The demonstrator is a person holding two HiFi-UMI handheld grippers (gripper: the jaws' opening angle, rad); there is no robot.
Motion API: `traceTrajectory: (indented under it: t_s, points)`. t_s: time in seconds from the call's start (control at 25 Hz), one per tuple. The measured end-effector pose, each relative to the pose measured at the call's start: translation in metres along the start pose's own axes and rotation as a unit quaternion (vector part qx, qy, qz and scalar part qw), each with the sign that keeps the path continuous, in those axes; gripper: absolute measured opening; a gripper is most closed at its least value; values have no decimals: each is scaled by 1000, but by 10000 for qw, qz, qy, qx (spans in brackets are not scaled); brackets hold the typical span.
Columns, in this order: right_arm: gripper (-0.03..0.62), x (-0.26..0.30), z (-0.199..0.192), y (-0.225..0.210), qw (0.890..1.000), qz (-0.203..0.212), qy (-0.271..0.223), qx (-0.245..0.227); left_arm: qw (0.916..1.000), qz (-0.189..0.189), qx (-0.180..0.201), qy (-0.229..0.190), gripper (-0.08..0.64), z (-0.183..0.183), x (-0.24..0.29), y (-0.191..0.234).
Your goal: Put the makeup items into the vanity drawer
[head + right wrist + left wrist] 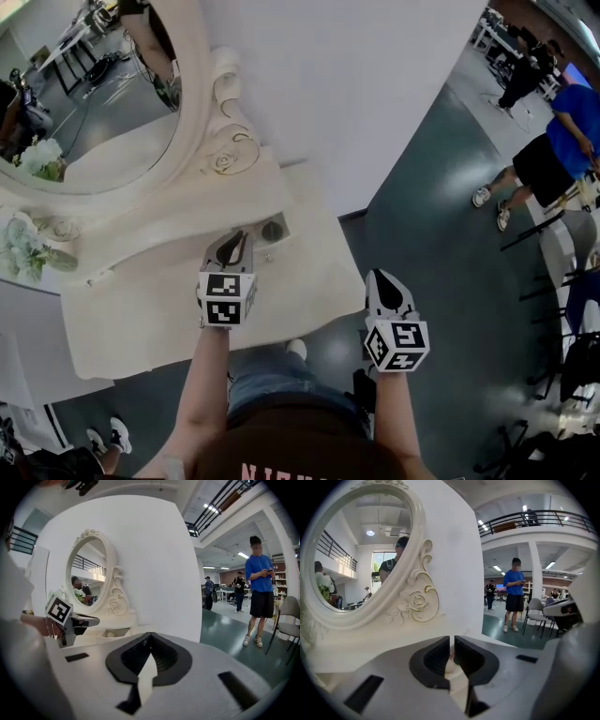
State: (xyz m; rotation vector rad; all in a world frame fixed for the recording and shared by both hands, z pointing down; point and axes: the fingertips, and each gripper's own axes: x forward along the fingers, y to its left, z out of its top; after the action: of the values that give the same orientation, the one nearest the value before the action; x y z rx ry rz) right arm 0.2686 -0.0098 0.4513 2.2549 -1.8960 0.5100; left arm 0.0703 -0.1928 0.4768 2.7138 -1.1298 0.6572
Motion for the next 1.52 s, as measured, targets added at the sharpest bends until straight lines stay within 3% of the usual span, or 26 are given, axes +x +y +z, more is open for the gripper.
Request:
traceTrajectory:
  t_s: [0.24, 0.4, 0.84, 1.2, 1.36, 1.52]
  points:
    - [-2, 9, 5, 34, 9984, 511, -59, -218, 9983, 334, -437, -193, 8, -6, -40, 24]
    - [-2, 13, 11, 54, 9965, 773, -155, -282, 9974, 590, -343, -238, 8, -11, -61, 38]
    - [-2, 25, 40, 104, 9914, 1159, -449, -422, 9893, 1042, -666, -770, 8, 6, -116, 85]
    - [-2, 20, 77, 128, 9864, 1289, -686, -759, 9810, 1319, -618, -1279, 8, 40, -157, 113]
    - [-2, 19, 100, 139, 9794, 1245, -997, -1240, 9777, 1340, -467, -1546, 8, 59, -168, 117]
    - [-2, 16, 128, 148, 9726, 1209, -1383, -1426, 9750, 1303, -242, -1785, 8, 78, -177, 118]
